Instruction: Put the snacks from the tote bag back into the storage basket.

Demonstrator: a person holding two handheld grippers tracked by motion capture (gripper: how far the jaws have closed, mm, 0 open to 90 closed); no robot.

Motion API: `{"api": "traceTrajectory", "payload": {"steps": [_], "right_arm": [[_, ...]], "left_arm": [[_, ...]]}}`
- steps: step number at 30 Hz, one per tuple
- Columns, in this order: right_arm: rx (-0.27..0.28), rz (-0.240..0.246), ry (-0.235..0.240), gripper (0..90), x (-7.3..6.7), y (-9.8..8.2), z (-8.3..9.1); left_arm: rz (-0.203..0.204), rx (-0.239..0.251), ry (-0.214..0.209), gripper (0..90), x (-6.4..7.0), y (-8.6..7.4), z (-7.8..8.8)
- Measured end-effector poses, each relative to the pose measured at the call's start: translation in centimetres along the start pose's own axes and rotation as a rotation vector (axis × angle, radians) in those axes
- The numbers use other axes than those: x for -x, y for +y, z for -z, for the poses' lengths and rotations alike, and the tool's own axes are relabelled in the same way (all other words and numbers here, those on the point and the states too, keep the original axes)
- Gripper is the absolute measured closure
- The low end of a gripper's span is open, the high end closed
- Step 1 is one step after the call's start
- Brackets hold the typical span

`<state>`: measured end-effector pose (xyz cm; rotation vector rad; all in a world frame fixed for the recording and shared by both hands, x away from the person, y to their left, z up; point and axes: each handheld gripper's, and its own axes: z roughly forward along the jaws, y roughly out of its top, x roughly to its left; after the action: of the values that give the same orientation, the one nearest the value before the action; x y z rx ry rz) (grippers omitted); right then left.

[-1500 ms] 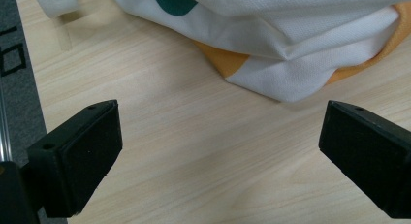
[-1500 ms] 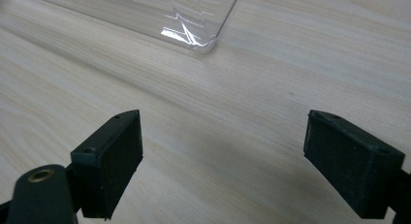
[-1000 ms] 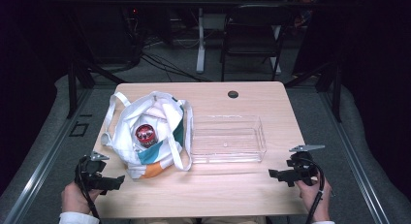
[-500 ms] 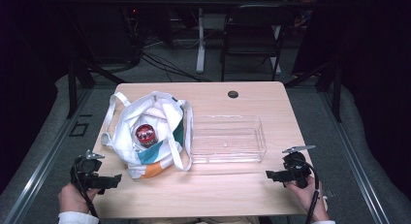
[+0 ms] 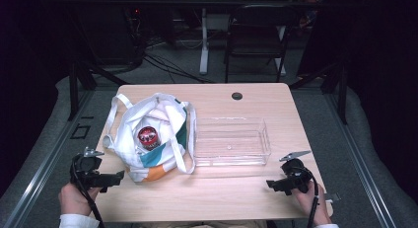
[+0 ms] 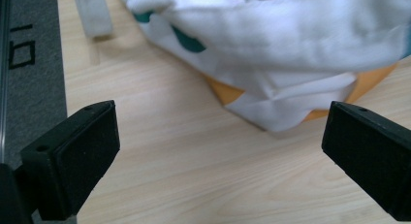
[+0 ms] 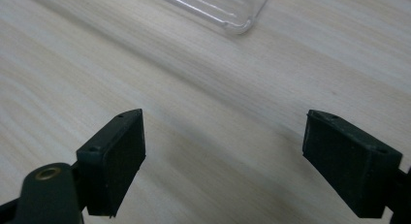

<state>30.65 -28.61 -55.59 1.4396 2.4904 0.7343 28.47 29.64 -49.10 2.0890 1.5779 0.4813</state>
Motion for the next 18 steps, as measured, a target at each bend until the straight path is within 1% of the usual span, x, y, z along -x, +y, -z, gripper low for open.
{"api": "traceTrajectory", "payload": {"steps": [1, 2, 3, 4, 5, 6, 7, 9, 10, 12, 13, 14, 15, 16, 17, 18], "right_arm": [[0.0, 0.0, 0.0, 15.1, 0.0, 0.0, 0.0], [0.01, -0.007, 0.017, 15.1, -0.1, -0.1, -0.1], [0.026, -0.009, -0.007, 14.8, -0.1, 0.0, 0.0], [0.026, -0.009, -0.007, 14.8, -0.1, 0.0, 0.0], [0.037, -0.017, -0.034, 14.8, -0.1, 0.0, 0.2], [0.053, -0.039, -0.063, 14.8, 0.0, 0.1, 0.3], [0.087, -0.091, -0.058, 14.7, 0.4, 0.1, 0.5], [0.098, -0.125, -0.027, 14.7, 0.8, -0.1, 0.5], [0.087, -0.123, -0.019, 14.7, 1.0, -0.2, 0.6], [0.074, -0.1, -0.026, 14.8, 1.0, -0.3, 0.6], [0.072, -0.091, -0.02, 14.8, 0.9, -0.3, 0.7], [0.072, -0.091, -0.02, 14.8, 0.9, -0.3, 0.7], [0.085, -0.056, -0.011, 14.8, 0.8, -0.3, 0.9], [0.097, -0.043, -0.008, 14.8, 0.6, -0.3, 1.0], [0.097, -0.043, -0.008, 14.8, 0.6, -0.3, 1.0], [0.109, -0.03, -0.01, 14.7, 0.5, -0.2, 1.1]], "left_arm": [[-0.002, 0.004, -0.004, 0.3, 0.2, 0.3, 0.2], [-0.002, 0.012, -0.004, 0.3, 0.5, 0.6, 0.4], [0.004, 0.034, -0.001, 0.1, 1.0, 1.3, 0.5], [0.004, 0.034, -0.001, 0.1, 1.0, 1.3, 0.5], [-0.001, 0.043, -0.013, 0.1, 1.4, 1.8, 0.5], [-0.003, 0.047, -0.019, 0.1, 1.5, 2.1, 0.4], [-0.012, 0.057, -0.017, 0.1, 1.9, 2.7, 0.3], [-0.013, 0.064, -0.018, 0.1, 2.0, 3.0, 0.3], [-0.02, 0.068, -0.019, 0.1, 2.2, 3.5, 0.3], [-0.027, 0.071, -0.019, 0.1, 2.3, 4.1, 0.3], [-0.027, 0.071, -0.019, 0.1, 2.3, 4.1, 0.3], [-0.024, 0.076, -0.025, 0.1, 2.2, 4.5, 0.4], [-0.021, 0.082, -0.029, 0.1, 2.2, 4.9, 0.4], [-0.018, 0.084, -0.037, 0.1, 2.2, 5.3, 0.4], [-0.017, 0.088, -0.041, 0.1, 2.2, 5.8, 0.3], [-0.018, 0.091, -0.042, 0.2, 2.3, 6.2, 0.2]]}}
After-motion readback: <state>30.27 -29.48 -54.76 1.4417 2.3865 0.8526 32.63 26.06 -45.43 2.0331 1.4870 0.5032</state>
